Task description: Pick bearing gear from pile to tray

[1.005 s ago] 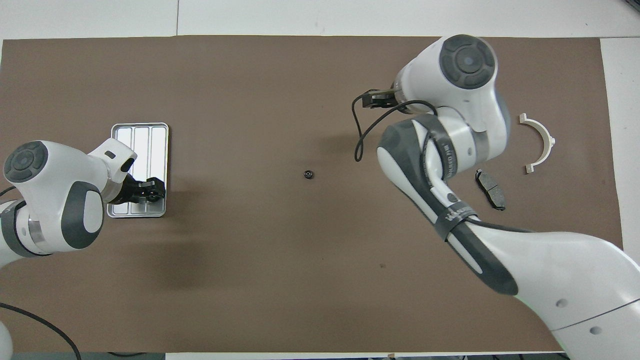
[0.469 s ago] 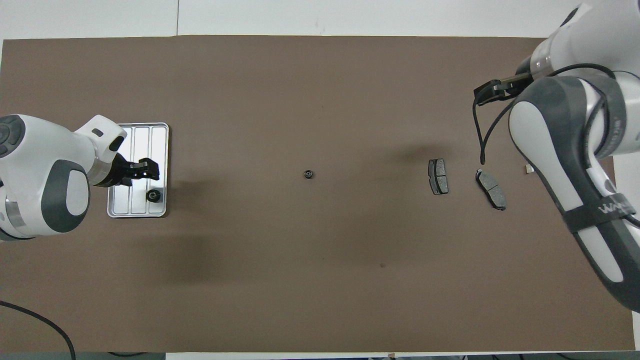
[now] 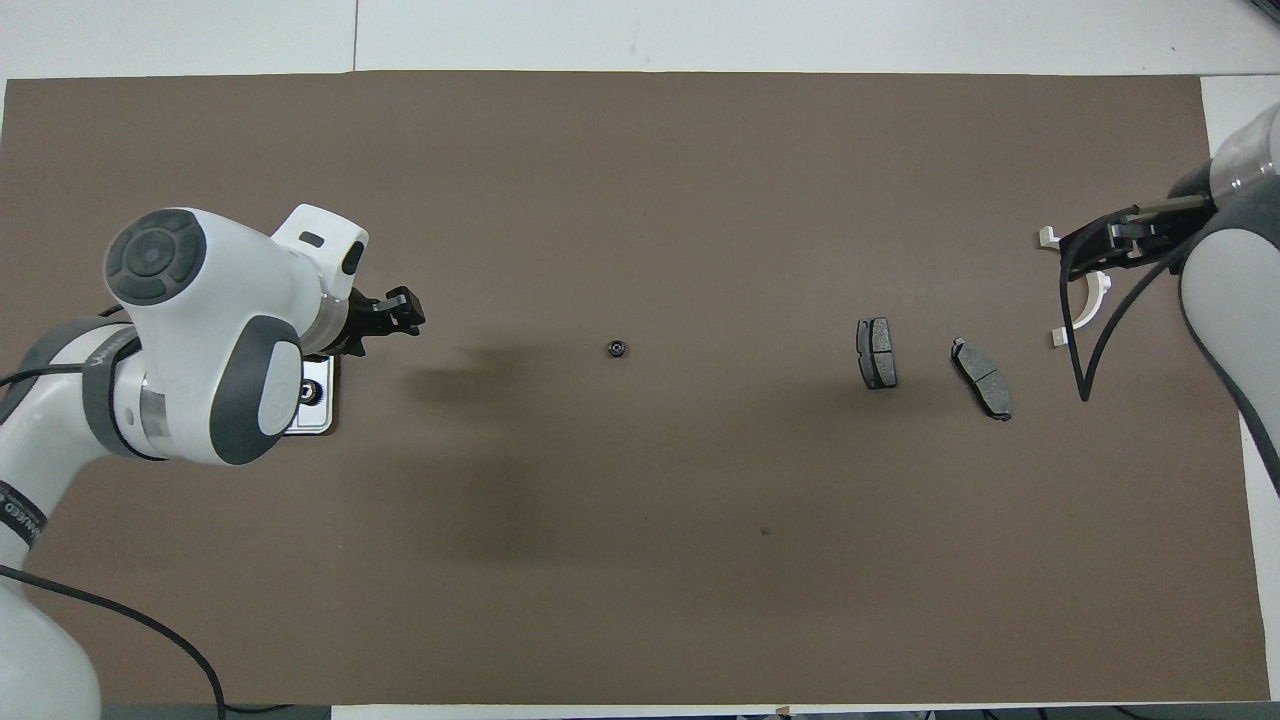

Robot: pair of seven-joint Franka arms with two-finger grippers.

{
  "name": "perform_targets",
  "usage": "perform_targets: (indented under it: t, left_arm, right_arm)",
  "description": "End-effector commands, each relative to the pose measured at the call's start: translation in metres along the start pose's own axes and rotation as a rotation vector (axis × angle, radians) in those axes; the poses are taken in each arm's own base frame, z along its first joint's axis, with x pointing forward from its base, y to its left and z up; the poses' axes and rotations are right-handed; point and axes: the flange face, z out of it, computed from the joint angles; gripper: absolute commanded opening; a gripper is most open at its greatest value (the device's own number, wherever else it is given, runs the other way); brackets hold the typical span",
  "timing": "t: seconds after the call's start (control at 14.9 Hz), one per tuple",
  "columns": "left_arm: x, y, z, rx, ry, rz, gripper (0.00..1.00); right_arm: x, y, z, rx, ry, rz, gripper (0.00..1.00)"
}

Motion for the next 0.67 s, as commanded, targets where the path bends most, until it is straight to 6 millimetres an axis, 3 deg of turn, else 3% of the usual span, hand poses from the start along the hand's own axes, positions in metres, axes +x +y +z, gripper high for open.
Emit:
perform_targets:
  t: [0.0, 0.13, 0.27, 0.4, 0.47, 0.6]
  left_arm:
    - [-0.007, 0.048, -0.002, -0.003, 0.003, -0.077, 0.71]
    - [-0.015, 0.095, -0.006, -0.016, 0.014, -0.131, 0.70]
    - [-0.026, 0.154, 0.004, 0.013, -0.015, -0.150, 0.70]
    - [-0.034, 0.188, 0.008, 0.022, -0.018, -0.157, 0.70]
    - [-0.049, 0.205, 0.028, 0.061, -0.032, -0.126, 0.70]
    - [-0.054, 0.224, 0.036, 0.080, -0.002, -0.129, 0.70]
  right_arm:
    - [-0.025, 0.000, -0.009, -0.005, 0.018, 0.026, 1.00]
    - [-0.031, -0.004, -0.019, -0.003, 0.045, 0.022, 1.00]
    - [-0.043, -0.018, -0.026, -0.003, 0.078, 0.012, 1.00]
    - [-0.044, -0.040, -0.033, 0.000, 0.110, -0.027, 1.00]
    - [-0.043, -0.043, -0.035, 0.000, 0.116, -0.036, 1.00]
    - [-0.043, -0.044, -0.040, 0.001, 0.130, -0.043, 1.00]
